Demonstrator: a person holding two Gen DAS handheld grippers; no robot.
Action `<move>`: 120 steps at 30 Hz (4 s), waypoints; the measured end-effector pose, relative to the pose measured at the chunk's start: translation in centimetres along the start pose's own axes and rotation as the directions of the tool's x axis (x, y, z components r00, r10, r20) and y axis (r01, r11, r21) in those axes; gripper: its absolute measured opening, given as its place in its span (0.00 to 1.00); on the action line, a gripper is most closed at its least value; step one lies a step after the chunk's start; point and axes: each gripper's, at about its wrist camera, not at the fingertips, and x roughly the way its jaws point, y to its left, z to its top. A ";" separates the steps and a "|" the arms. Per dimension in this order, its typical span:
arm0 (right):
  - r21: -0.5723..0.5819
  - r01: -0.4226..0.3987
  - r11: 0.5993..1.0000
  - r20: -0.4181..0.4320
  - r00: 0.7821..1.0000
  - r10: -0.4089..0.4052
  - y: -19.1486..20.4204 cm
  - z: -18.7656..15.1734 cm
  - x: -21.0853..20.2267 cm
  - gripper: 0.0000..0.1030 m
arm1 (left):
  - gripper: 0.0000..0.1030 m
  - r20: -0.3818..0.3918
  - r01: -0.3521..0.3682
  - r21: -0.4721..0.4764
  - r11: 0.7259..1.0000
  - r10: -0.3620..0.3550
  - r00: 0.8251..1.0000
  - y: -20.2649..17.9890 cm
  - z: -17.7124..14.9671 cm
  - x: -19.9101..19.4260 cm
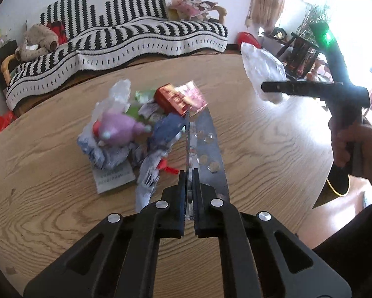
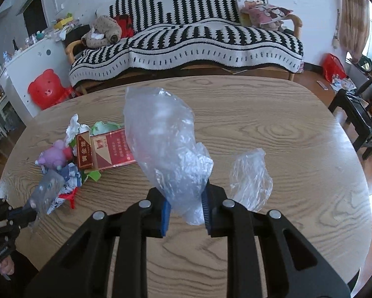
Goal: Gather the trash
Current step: 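Carry the plastic bag and blister pack over the trash bin with both tools, then open both tools to drop the plastic bag and blister pack into the bin, then move both open tools back over the trash pile on the table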
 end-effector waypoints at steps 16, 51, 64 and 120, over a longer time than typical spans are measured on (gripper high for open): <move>0.146 0.067 0.987 0.034 0.997 -0.073 -11.0 -6.4 -9.4 0.21 | 0.04 -0.005 0.101 0.082 0.991 -0.101 0.995 -12.2 4.7 3.9; 0.784 0.317 0.534 -0.246 0.948 -0.202 -43.0 -35.8 -20.2 0.21 | 0.04 -0.340 0.542 0.277 0.793 -0.447 0.828 -52.5 0.4 21.7; 0.801 0.323 0.504 -0.266 0.946 -0.182 -44.5 -36.6 -19.5 0.21 | 0.04 -0.397 0.536 0.259 0.804 -0.417 0.818 -54.4 -0.9 25.3; 0.384 0.125 0.915 0.013 0.990 -0.140 -16.5 -7.9 -13.2 0.91 | 0.94 -0.044 0.153 0.190 0.970 -0.147 0.988 -18.9 4.7 5.8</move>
